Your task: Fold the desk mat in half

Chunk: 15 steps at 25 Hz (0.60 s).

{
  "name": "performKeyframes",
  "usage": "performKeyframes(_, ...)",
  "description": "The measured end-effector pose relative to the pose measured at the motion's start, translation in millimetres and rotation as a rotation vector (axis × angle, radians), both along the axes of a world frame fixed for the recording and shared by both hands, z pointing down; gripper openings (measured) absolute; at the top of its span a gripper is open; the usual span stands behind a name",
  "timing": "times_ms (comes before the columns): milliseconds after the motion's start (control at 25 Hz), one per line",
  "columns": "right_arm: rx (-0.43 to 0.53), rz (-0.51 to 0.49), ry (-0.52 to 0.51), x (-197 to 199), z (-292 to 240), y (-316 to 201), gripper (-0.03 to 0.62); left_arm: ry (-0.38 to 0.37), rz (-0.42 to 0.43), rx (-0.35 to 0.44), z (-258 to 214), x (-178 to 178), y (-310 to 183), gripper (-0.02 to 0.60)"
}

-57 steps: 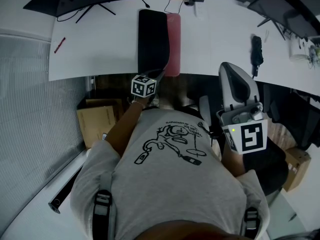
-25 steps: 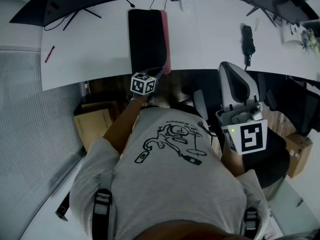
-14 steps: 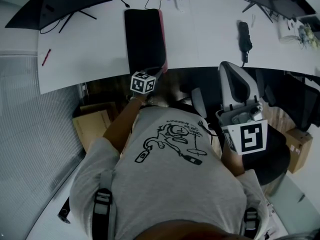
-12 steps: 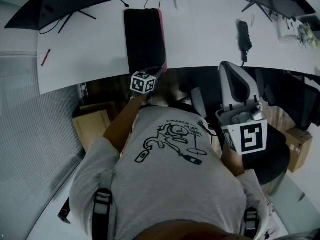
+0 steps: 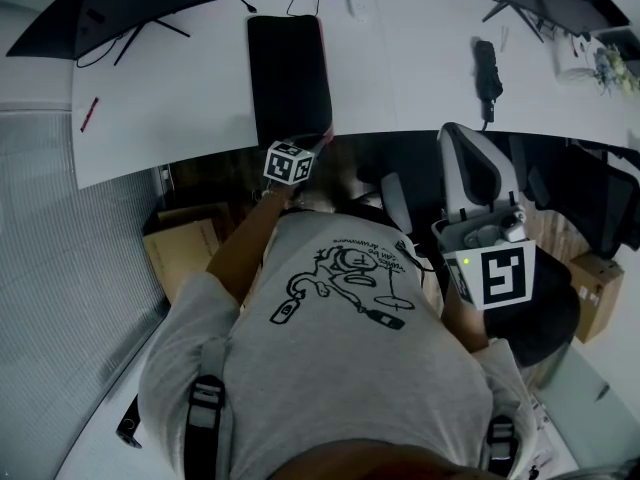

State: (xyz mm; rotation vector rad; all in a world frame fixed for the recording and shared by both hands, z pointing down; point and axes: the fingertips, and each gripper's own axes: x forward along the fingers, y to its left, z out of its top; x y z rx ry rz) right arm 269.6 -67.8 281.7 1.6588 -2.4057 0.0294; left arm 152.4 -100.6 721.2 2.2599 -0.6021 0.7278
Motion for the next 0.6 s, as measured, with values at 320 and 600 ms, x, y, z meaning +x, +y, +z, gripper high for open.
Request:
performKeyframes(320, -0.002, -0.007, 0.005, -7, 1, 3, 0.006, -0.029, -0.004, -0.007, 5, -5, 2, 0.034)
performKeyframes(600, 0.000, -0.013, 0.009, -16, -1, 6, 0.006, 0.009, -0.006, -0.009, -6, -6, 11, 0.044)
